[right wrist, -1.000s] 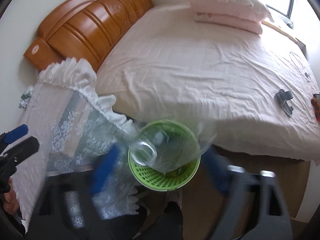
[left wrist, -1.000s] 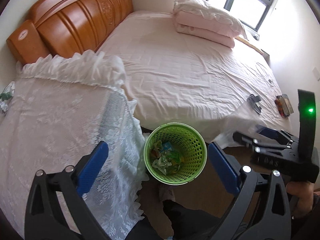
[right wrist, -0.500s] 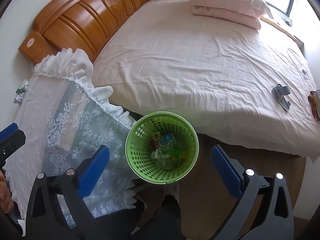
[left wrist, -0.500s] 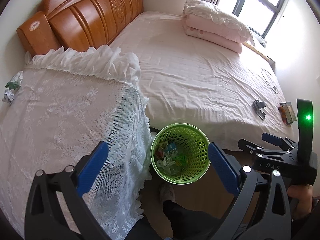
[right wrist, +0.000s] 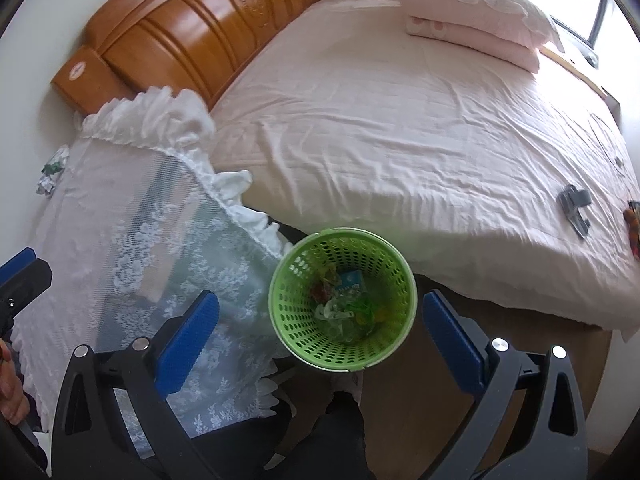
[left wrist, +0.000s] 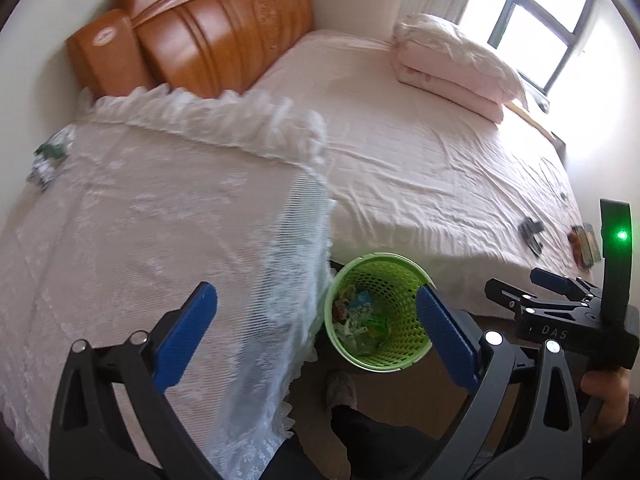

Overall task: Collect trash
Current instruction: 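Move both tools back over the bed toward the crumpled paper and green bag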

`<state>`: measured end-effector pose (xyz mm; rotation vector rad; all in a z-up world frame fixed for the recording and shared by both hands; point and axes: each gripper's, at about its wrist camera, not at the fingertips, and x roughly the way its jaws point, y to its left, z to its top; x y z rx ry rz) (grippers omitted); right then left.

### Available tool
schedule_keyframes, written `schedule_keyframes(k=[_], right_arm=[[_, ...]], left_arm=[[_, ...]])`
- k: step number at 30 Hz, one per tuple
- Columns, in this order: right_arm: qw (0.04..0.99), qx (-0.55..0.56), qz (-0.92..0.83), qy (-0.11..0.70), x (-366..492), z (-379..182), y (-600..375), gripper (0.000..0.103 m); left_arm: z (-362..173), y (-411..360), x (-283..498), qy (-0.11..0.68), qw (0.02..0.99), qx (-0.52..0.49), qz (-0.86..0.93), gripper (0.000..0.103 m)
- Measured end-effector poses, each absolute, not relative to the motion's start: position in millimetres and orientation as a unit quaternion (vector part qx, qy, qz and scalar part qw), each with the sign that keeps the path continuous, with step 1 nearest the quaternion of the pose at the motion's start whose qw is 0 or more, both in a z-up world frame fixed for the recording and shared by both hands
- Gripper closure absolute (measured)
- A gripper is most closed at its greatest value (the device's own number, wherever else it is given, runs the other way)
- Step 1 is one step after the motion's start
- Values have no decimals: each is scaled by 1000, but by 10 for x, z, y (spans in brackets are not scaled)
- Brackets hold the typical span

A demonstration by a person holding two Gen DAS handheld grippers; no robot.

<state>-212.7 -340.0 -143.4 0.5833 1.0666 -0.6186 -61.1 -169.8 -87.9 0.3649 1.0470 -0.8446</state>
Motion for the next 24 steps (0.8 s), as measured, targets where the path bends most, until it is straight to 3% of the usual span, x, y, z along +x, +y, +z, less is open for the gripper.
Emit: schedule_keyframes(k=[24], right_arm=[[837, 107, -27, 537, 851, -1393, -1682, 2]], left_arm=[[-923, 525, 1104, 497, 857, 41, -131, 8]])
